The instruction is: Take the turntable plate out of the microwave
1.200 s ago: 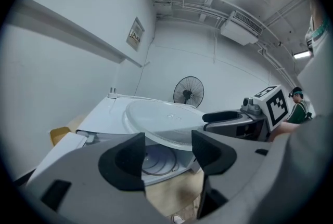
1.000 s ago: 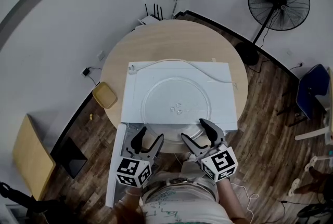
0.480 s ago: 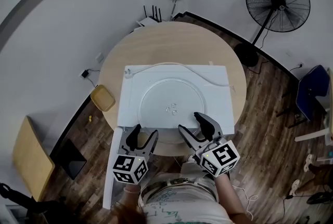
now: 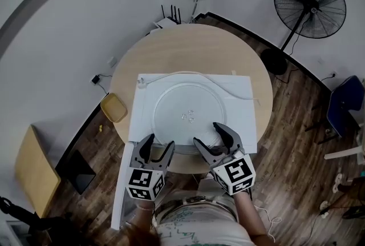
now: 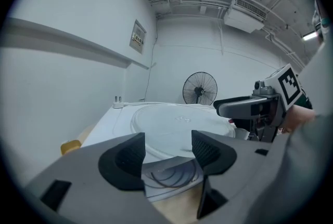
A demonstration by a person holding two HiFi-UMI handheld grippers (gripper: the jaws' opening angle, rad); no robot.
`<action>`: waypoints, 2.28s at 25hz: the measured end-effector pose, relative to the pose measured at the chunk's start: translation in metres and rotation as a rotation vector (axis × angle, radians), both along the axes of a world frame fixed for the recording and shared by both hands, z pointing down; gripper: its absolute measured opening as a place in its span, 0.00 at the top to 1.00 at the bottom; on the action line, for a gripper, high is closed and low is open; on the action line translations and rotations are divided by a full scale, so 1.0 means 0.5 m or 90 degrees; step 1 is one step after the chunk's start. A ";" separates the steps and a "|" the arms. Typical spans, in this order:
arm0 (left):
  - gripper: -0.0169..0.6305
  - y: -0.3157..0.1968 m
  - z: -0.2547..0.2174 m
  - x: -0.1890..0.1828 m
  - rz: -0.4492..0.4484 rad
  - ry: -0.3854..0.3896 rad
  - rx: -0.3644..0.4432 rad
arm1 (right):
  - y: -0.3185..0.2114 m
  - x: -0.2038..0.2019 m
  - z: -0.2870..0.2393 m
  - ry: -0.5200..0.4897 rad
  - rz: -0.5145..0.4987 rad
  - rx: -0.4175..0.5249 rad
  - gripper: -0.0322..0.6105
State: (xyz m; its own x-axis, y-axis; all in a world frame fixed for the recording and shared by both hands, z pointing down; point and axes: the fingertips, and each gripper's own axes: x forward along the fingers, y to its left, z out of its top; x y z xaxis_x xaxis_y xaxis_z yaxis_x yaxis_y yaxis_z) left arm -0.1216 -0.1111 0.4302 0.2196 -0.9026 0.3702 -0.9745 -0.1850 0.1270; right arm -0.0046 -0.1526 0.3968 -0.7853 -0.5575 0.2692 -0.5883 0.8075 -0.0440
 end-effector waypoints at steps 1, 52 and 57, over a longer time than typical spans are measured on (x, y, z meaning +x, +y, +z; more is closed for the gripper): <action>0.54 0.002 -0.001 0.001 0.003 0.009 -0.003 | -0.001 0.007 0.003 0.013 0.008 0.005 0.53; 0.77 0.058 -0.033 0.068 0.115 -0.024 0.028 | 0.093 0.061 0.021 -0.019 -0.013 -0.048 0.87; 0.94 0.105 -0.033 0.090 0.141 0.004 0.043 | 0.152 0.043 0.018 -0.054 -0.054 -0.041 0.96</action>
State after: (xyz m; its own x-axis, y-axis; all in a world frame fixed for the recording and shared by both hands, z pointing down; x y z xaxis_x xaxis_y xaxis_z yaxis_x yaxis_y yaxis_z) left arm -0.0769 -0.0586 0.4139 0.4176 -0.8547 0.3085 -0.9082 -0.4032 0.1124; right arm 0.0167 -0.0767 0.4058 -0.8500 -0.4722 0.2335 -0.5105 0.8478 -0.1436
